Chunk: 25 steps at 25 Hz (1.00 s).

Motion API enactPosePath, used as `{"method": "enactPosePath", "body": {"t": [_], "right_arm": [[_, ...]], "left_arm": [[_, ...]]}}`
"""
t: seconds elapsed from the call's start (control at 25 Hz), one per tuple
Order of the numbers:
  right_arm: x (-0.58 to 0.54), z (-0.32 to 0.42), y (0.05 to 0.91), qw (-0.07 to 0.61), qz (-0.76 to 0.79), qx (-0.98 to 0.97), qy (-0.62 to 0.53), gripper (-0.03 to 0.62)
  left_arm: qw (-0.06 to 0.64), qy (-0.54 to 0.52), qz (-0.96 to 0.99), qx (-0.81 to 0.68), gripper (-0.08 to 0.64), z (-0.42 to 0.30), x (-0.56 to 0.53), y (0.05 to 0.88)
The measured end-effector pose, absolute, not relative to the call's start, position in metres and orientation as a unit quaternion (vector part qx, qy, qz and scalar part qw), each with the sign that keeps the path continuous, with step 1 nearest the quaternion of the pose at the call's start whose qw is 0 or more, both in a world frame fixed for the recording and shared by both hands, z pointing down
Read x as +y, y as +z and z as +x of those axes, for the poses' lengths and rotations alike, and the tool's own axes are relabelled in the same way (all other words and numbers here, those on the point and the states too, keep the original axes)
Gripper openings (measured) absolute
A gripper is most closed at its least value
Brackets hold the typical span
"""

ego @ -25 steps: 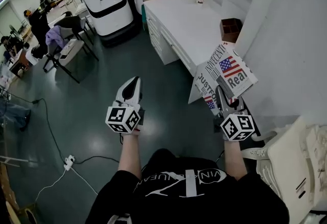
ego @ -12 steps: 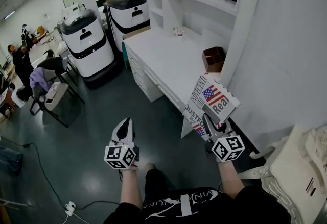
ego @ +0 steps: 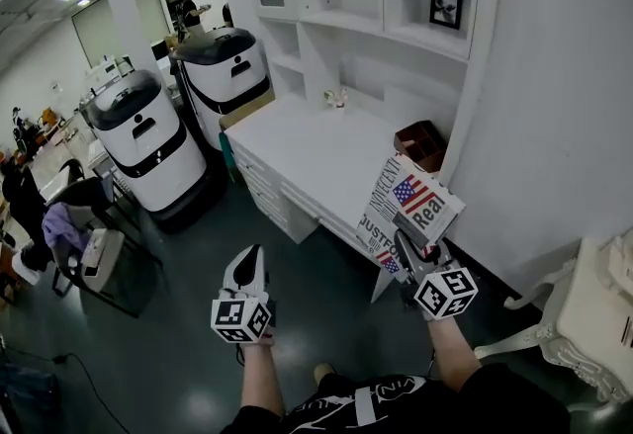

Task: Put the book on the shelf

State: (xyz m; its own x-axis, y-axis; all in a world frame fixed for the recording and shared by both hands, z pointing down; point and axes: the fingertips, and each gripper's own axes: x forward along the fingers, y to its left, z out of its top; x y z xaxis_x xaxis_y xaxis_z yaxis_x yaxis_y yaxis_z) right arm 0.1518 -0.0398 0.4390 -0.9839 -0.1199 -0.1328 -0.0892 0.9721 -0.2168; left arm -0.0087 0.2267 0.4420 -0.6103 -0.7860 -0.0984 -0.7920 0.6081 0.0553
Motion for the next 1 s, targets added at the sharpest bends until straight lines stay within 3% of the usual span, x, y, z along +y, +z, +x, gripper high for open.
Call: {"method": "enactPosePath", "body": {"t": [0.36,1.0], "right_arm": [[-0.028,0.087,0.441,0.067,-0.115,0.986,-0.099,0.169],[-0.066,0.032,0.465,0.058,-0.180,0.978,-0.089,0.169]], "left_arm": [[0.013,0.057,-0.463,0.884,0.000,-0.108,0.238,0.451],[-0.019,0.067,-0.542,0.838,0.000,-0.168,0.158,0.490]]}}
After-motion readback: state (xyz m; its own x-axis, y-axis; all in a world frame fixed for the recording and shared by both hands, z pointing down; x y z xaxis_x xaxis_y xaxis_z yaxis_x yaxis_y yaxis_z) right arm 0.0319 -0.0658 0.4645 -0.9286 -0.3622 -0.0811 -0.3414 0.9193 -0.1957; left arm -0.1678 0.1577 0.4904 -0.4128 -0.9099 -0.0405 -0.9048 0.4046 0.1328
